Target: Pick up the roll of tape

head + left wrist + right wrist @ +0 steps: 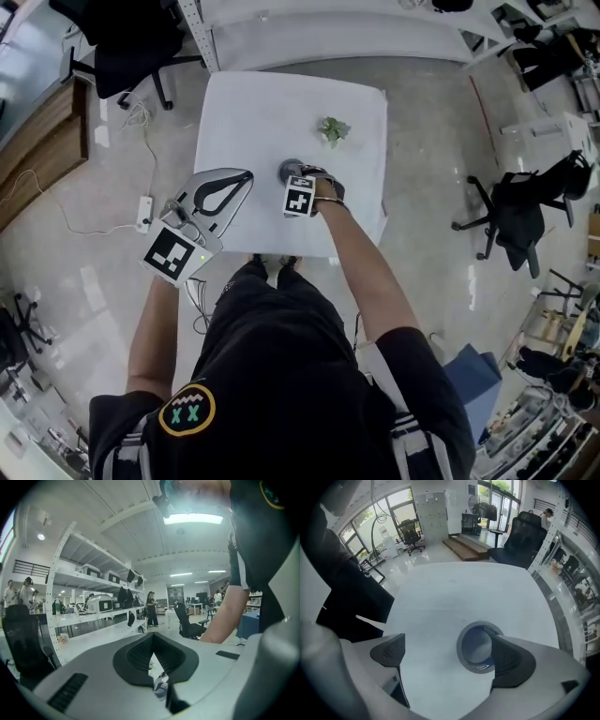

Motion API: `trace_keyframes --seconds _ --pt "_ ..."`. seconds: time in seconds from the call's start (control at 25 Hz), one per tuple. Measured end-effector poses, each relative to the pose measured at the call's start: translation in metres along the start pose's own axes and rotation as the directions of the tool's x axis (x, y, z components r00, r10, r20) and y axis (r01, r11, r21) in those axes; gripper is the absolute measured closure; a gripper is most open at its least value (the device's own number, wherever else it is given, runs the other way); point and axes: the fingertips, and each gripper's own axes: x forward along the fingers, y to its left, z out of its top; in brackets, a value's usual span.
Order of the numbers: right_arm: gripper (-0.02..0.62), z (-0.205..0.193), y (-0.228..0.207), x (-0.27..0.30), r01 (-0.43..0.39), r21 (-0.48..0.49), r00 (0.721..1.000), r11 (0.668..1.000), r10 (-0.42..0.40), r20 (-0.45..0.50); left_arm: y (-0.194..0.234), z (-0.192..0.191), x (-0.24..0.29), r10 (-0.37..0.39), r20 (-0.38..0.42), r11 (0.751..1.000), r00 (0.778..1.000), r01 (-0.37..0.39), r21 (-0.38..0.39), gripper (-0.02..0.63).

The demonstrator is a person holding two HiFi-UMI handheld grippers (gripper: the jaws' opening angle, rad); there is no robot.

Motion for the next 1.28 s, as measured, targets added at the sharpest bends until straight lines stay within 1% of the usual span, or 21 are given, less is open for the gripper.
trace_keyframes --seconds 0.32,0.68,1.0,1.16,1.28 --pt "0.009 -0.008 -0.002 0.026 -0.038 -0.036 0.995 0.999 0.035 -0.093 0.0 -0.004 -0.004 0.003 -0.02 1.0 1.0 -0.003 0.004 0.589" --pt "0.02 -0.015 0.006 0.049 -0.062 -0.062 0.987 0.996 0.052 -0.149 0.0 -0.012 -0.013 0.024 -0.041 1.0 0.999 -0.025 -0.015 0.589" --pt "0.031 -0.019 0.014 0.063 -0.09 -0.064 0.979 0.994 0.077 -0.187 0.0 -0.018 -0.019 0.032 -0.057 0.999 0.998 -0.034 -0.022 0.589" --pt "0.038 -0.02 0.012 0.067 -0.075 -0.07 0.978 0.995 0.06 -0.2 -0.001 -0.021 -0.022 0.036 -0.065 0.999 0.997 -0.038 -0.034 0.589" --pt "0.074 -0.019 0.007 0.068 -0.047 -0.072 0.98 0.996 0.032 -0.194 -0.001 -0.023 -0.022 0.035 -0.062 0.999 0.997 -0.038 -0.037 0.589"
